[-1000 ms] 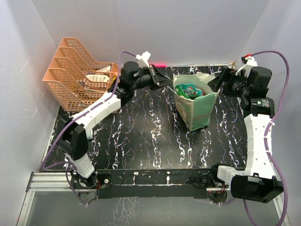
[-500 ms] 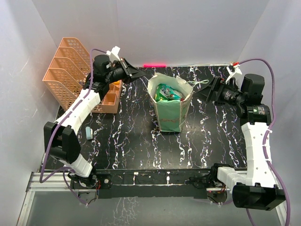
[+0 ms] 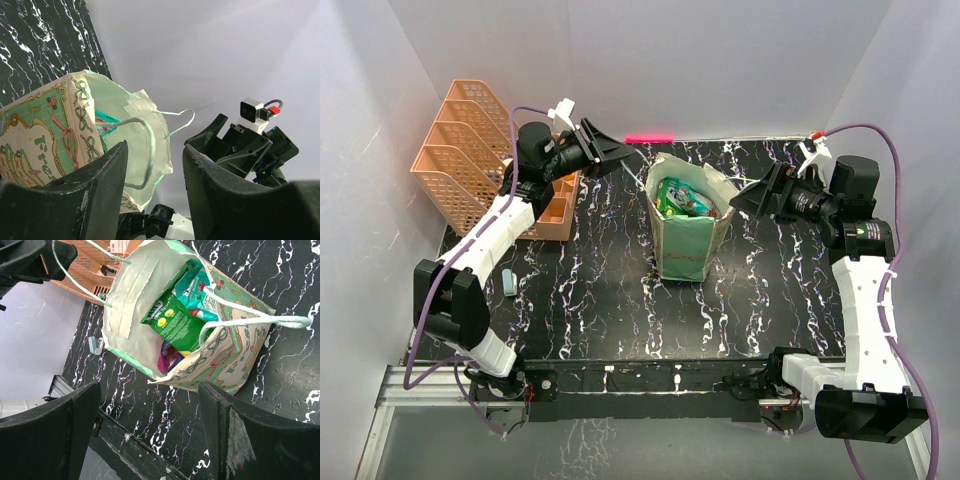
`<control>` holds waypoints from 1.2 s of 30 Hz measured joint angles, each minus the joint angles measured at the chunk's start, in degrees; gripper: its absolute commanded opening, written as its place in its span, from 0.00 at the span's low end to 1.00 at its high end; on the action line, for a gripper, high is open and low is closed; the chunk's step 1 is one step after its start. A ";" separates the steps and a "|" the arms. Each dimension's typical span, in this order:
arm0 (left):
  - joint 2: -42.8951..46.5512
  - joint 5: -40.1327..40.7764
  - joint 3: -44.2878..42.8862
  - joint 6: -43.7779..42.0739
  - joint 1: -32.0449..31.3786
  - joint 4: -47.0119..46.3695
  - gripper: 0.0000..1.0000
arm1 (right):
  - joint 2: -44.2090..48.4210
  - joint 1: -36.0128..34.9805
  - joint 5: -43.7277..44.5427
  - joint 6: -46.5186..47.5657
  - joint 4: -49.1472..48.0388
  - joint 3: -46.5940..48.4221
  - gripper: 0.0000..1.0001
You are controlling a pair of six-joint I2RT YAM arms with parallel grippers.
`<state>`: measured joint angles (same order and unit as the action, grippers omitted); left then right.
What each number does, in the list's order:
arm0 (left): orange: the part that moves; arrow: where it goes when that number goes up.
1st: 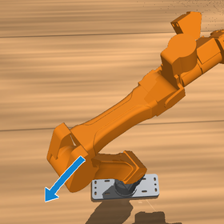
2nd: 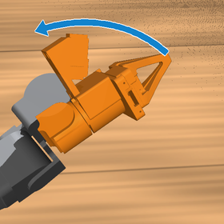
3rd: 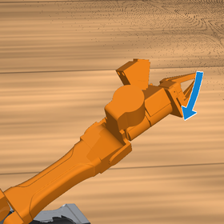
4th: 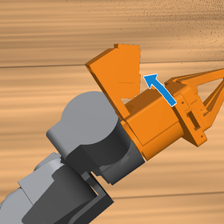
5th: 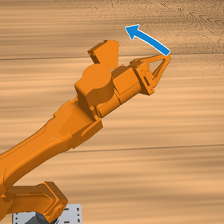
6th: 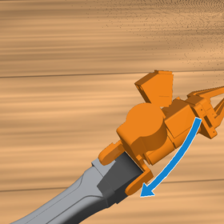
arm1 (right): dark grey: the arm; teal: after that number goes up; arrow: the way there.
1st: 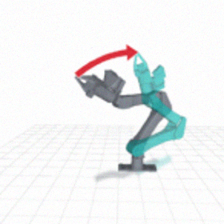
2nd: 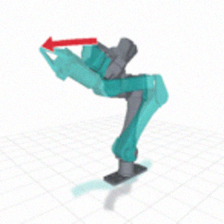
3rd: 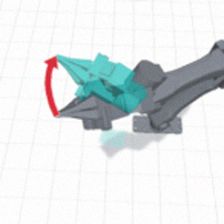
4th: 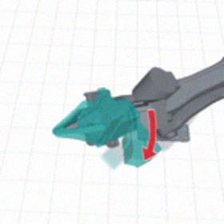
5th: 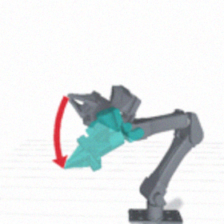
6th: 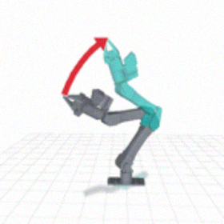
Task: Take the snacks out of the paper bag
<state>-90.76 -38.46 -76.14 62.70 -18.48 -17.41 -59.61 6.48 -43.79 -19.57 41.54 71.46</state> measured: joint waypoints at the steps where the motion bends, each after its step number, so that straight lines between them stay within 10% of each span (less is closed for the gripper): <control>1: -0.09 -0.09 0.00 0.15 -0.13 -0.17 0.47 | -0.02 0.00 0.24 0.04 0.13 0.00 0.81; 12: -0.96 0.22 -0.35 -0.85 -1.75 1.40 0.00 | -0.09 0.00 3.96 1.09 1.29 0.28 0.84; 24: -1.09 -0.28 -1.14 -0.87 -1.97 2.16 0.22 | -4.26 0.00 7.23 1.95 2.43 5.27 0.85; 36: -3.96 -1.27 -4.31 -1.01 -4.24 2.58 0.00 | -6.23 0.00 10.99 2.62 4.22 6.54 0.89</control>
<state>-94.72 -39.72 -80.44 61.69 -22.72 -14.83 -65.84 6.48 -32.80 -16.95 45.76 78.00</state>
